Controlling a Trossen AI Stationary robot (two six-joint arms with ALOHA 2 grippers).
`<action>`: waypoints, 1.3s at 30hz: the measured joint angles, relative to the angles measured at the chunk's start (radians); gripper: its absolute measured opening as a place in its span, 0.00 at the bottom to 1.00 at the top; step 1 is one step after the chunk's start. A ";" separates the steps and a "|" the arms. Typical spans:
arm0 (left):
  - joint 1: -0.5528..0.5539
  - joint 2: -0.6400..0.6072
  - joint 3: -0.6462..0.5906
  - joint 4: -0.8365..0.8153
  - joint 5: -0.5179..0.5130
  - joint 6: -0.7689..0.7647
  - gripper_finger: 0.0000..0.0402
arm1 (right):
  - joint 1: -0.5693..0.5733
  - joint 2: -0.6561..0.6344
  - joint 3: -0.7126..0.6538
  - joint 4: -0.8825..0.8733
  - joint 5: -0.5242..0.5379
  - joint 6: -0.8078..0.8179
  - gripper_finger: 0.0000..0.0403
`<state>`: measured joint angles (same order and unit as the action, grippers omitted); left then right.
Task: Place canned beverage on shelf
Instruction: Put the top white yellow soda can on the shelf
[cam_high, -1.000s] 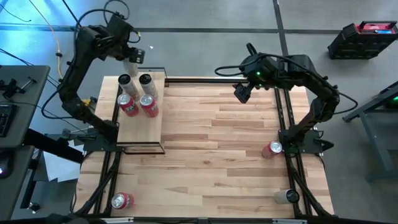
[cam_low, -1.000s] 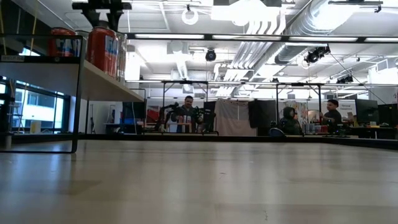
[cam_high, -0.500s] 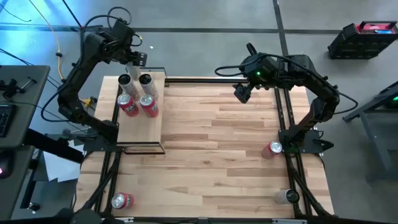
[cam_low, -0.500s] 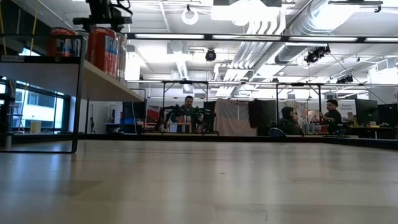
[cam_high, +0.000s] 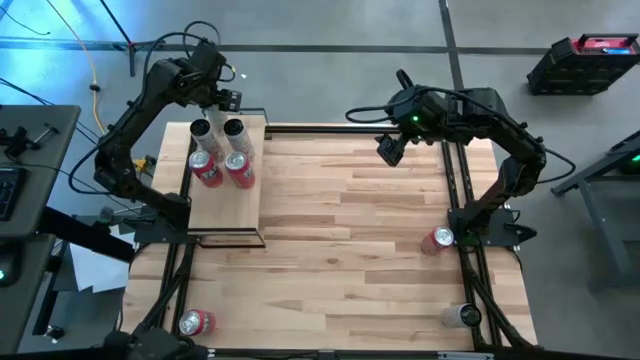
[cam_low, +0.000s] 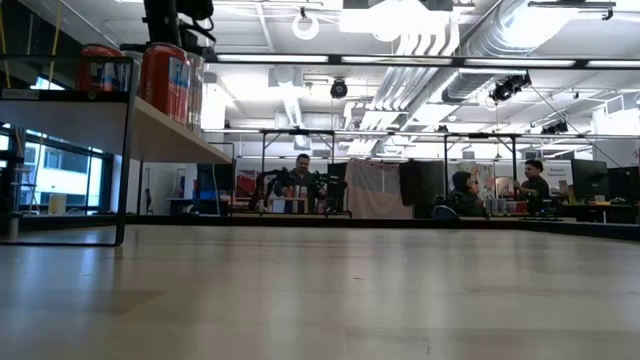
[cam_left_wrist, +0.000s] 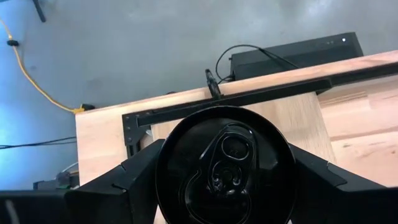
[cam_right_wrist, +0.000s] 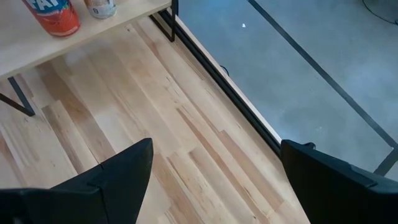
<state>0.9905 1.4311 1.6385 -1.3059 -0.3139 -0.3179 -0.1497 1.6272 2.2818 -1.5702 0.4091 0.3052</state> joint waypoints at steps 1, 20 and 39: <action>0.000 -0.002 -0.006 0.004 -0.006 -0.004 0.61 | 0.000 0.000 0.000 -0.001 0.000 0.002 0.84; 0.000 -0.026 -0.016 0.001 0.054 0.049 0.61 | -0.001 0.000 0.000 0.000 0.000 -0.018 0.84; 0.000 -0.027 -0.015 -0.007 0.048 0.066 0.61 | -0.001 0.000 0.000 0.011 0.000 0.009 0.84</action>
<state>0.9909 1.4040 1.6234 -1.3133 -0.2657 -0.2523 -0.1505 1.6272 2.2818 -1.5597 0.4091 0.3138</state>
